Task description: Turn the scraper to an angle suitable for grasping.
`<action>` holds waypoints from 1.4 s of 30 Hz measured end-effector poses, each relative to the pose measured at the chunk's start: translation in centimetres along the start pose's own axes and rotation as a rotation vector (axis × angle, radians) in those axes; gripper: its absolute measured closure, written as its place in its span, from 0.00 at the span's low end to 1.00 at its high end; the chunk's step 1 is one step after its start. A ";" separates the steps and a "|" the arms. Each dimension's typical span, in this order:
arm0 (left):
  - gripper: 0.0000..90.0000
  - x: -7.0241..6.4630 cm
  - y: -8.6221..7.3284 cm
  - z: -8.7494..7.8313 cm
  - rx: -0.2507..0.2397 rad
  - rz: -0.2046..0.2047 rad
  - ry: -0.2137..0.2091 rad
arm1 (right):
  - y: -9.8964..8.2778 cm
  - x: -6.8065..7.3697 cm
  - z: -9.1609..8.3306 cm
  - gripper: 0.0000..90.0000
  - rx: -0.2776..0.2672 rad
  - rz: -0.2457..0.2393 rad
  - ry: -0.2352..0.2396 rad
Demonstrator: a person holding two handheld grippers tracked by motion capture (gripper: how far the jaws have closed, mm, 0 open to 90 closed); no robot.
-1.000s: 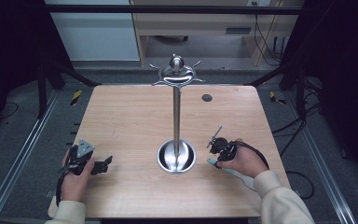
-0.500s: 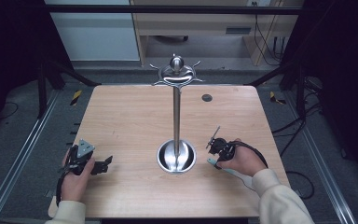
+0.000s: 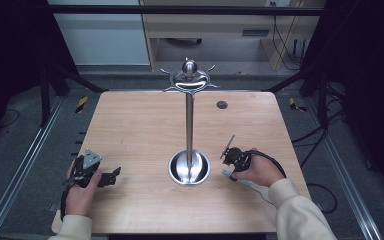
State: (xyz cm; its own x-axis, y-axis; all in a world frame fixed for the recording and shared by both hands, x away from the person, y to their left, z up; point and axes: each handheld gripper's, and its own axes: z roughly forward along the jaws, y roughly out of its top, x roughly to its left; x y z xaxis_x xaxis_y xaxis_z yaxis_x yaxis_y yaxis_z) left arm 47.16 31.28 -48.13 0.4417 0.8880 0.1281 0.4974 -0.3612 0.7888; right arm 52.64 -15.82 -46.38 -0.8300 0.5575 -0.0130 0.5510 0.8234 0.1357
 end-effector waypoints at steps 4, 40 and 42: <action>0.04 0.0 0.0 0.0 0.000 0.000 0.002 | 0.0 -0.1 0.1 0.79 -0.001 -0.009 0.002; 0.04 0.0 0.0 0.0 0.012 0.007 0.006 | -0.2 0.1 -0.2 0.83 -0.012 -0.014 -0.012; 0.04 0.0 0.0 0.0 0.012 0.006 0.007 | -0.5 0.0 -0.8 0.83 -0.034 -0.011 -0.011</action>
State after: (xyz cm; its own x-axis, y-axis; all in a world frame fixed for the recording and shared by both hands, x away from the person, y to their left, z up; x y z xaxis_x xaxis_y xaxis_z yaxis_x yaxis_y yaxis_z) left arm 47.19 31.29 -48.18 0.4397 0.8877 0.1367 0.5037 -0.3697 0.7807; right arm 52.34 -16.30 -45.68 -0.8350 0.5496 -0.0256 0.5383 0.8256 0.1690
